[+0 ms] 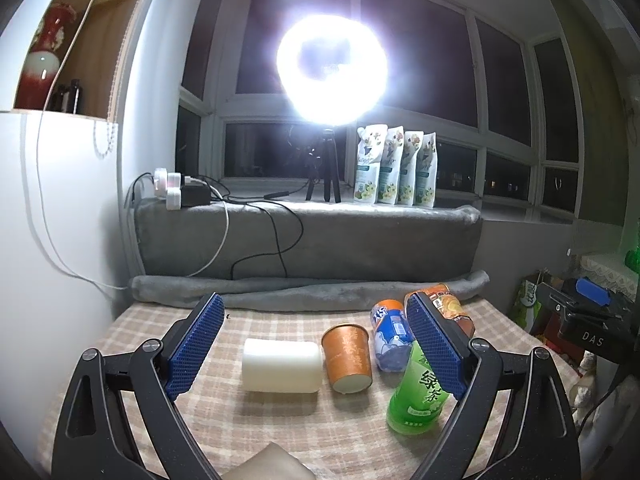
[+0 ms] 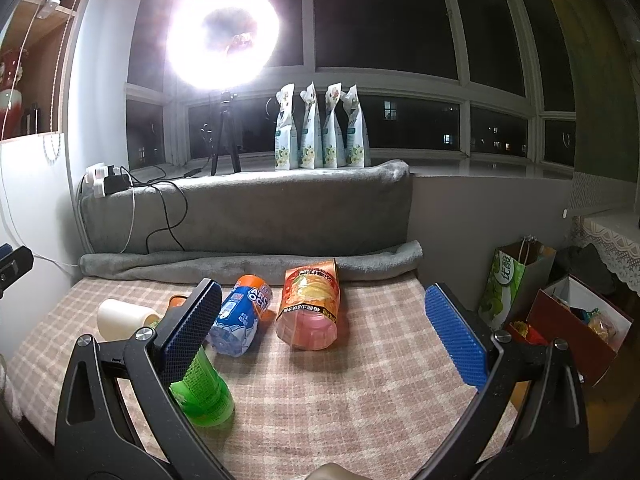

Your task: Flip cup upright

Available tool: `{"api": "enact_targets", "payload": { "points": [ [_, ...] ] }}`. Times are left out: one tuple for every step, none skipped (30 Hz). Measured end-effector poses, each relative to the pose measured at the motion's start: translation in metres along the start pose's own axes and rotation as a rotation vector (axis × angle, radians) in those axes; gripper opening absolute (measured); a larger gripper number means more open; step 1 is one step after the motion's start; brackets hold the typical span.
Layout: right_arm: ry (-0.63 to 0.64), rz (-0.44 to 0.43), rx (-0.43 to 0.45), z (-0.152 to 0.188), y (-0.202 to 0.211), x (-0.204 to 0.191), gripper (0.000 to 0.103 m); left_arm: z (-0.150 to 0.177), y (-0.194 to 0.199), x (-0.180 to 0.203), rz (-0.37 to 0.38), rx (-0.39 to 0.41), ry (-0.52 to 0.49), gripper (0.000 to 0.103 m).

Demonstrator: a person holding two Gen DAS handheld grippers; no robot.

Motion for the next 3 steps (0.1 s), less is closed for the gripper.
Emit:
{"api": "enact_targets", "payload": {
  "points": [
    [0.002,-0.001,-0.002,0.0011,0.0004,0.0003,0.103,0.0001,0.0002,0.0004,-0.001,0.002,-0.006,0.093],
    [0.004,-0.002,-0.004,0.0027,0.0,0.0006,0.103,-0.0004,0.0007,0.0007,-0.004,0.007,-0.012,0.093],
    [0.004,-0.002,-0.004,0.0027,0.0,0.0006,0.103,-0.0007,0.0009,0.0004,-0.007,0.011,-0.014,0.093]
  ]
}}
Point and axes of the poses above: each gripper's, at about its wrist camera, not at the fingertips, and y roughly against the way its jaws point, x to its right, z to its underside, the point moved 8 cm from there along -y, roughly the way its jaws point, and after that the axes turned 5 degrees about -z, right-handed, at the moved point
